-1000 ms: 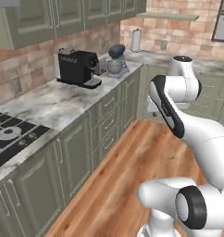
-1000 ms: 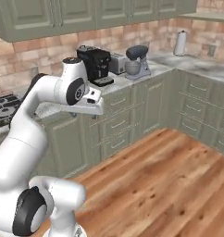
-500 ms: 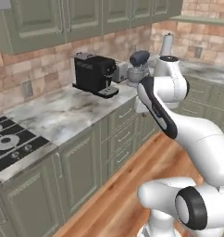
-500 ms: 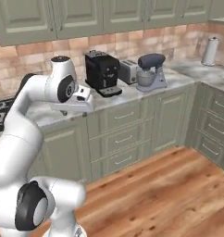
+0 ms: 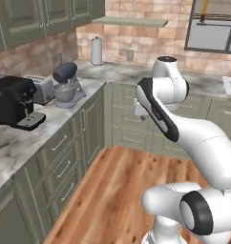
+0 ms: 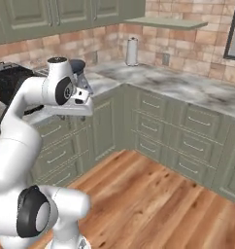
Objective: Navigate to the sink.
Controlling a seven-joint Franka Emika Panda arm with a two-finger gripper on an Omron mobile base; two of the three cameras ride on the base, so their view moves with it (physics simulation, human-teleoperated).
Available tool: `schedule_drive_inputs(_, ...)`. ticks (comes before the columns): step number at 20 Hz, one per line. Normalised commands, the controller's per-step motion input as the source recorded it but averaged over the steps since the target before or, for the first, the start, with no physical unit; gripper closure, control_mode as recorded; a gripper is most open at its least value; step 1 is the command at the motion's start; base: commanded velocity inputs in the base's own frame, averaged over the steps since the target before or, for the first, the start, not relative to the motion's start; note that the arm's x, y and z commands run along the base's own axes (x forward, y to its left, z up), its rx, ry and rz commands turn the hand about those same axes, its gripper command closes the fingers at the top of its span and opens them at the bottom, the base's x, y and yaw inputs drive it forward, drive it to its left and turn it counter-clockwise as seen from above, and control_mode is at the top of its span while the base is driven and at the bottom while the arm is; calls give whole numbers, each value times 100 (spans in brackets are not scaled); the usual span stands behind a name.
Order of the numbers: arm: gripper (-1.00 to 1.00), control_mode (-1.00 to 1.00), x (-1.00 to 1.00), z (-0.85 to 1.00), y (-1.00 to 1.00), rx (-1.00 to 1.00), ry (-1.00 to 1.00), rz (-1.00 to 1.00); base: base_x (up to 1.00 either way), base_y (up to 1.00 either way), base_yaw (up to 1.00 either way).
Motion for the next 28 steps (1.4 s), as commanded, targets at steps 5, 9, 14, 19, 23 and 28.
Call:
schedule_drive_inputs(5,-100,100,0,0,0,0,0,0,71,-62,-51)
schedule_drive_inputs(9,-100,100,0,0,0,0,0,0,74,-54,-51)
schedule_drive_inputs(14,-100,100,0,0,0,0,0,0,85,-48,-49)
schedule_drive_inputs(19,-100,100,0,0,0,0,0,0,80,-92,-37)
schedule_drive_inputs(23,-100,100,0,0,0,0,0,0,98,-100,-17)
schedule_drive_inputs(28,-100,100,0,0,0,0,0,0,94,-99,0)
